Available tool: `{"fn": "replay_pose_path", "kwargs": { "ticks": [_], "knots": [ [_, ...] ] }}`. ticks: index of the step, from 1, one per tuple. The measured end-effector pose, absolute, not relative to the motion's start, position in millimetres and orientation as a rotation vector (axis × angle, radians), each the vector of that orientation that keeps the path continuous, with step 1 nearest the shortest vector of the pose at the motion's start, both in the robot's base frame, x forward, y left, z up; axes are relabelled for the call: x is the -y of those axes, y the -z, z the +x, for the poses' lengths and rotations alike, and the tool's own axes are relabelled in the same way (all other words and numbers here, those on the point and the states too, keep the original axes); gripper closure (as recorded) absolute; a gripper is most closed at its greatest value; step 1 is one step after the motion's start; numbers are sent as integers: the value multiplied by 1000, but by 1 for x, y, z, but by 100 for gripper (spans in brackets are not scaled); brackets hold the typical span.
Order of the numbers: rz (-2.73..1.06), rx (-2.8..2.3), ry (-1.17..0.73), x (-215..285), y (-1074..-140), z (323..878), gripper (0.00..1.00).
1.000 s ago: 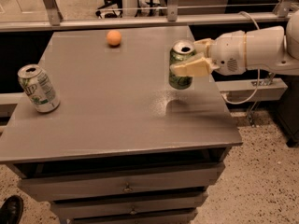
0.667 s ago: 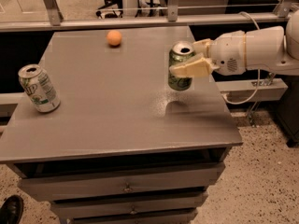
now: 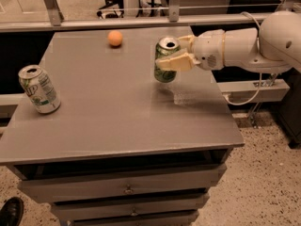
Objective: Move green can near orange
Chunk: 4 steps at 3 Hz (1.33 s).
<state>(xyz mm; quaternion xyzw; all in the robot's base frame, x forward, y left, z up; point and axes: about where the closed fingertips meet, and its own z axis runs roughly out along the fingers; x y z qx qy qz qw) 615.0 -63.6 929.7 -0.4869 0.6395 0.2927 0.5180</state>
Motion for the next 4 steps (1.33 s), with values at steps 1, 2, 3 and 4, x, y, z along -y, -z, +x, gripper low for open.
{"fn": "replay_pose_path", "kwargs": {
  "ticks": [1, 2, 3, 4],
  "knots": [
    [-1114, -1414, -636, 33, -943, 692, 100],
    [-1088, -1339, -546, 15, -965, 749, 100],
    [-1078, -1350, -474, 7, -965, 782, 100],
    [-1074, -1388, -439, -1, -957, 803, 100]
  ]
}}
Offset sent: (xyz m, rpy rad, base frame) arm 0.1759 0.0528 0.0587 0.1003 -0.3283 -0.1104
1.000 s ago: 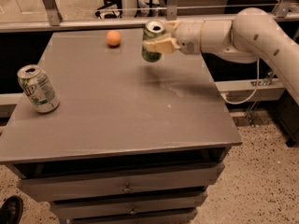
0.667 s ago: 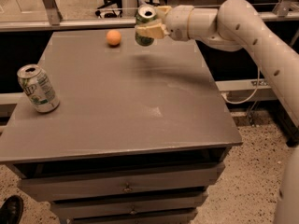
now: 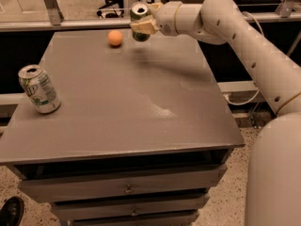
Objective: Move green can near orange
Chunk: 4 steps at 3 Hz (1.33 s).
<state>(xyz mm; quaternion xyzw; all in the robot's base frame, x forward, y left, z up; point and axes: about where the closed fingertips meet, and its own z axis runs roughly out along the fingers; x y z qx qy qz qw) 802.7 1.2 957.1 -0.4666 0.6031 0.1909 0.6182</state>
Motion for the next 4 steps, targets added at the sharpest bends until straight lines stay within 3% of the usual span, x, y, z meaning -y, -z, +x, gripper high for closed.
{"fn": "replay_pose_path", "kwargs": {
  "ticks": [2, 3, 4],
  "knots": [
    [-1053, -1480, -474, -22, -931, 831, 98],
    [-1026, -1524, -530, -28, -923, 842, 68],
    [-994, -1553, -584, -30, -917, 848, 45]
  ]
}}
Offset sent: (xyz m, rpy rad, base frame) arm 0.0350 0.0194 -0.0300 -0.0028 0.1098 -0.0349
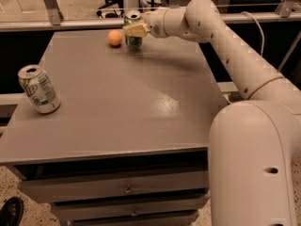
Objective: Move green can near orange
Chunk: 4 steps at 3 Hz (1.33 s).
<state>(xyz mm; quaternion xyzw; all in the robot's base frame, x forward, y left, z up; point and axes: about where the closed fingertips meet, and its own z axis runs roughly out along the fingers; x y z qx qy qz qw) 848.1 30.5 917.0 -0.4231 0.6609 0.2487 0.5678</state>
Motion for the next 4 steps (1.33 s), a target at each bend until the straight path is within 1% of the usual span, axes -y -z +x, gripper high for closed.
{"fn": "replay_pose_path", "kwargs": {
  "ticks": [1, 2, 3, 4],
  "knots": [
    [-990, -1577, -631, -38, -912, 851, 13],
    [-993, -1584, -648, -42, -911, 852, 0],
    [-1003, -1578, -653, -43, -913, 852, 0],
    [-1036, -1570, -633, -26, -920, 840, 0]
  ]
}}
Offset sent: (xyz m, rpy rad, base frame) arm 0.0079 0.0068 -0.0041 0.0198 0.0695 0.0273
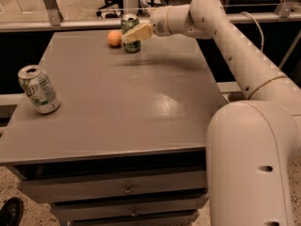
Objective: Move green can near orange
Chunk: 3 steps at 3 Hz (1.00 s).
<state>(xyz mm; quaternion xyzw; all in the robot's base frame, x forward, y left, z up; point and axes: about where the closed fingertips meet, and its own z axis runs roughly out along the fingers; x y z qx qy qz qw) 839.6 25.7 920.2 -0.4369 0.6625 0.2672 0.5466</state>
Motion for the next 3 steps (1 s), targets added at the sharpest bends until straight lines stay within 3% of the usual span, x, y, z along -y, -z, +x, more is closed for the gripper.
{"fn": "replay_pose_path", "kwargs": {
  "ticks": [2, 3],
  "knots": [
    [-923, -1495, -574, 121, -971, 770, 0],
    [-921, -1497, -572, 123, -971, 770, 0]
  ]
}}
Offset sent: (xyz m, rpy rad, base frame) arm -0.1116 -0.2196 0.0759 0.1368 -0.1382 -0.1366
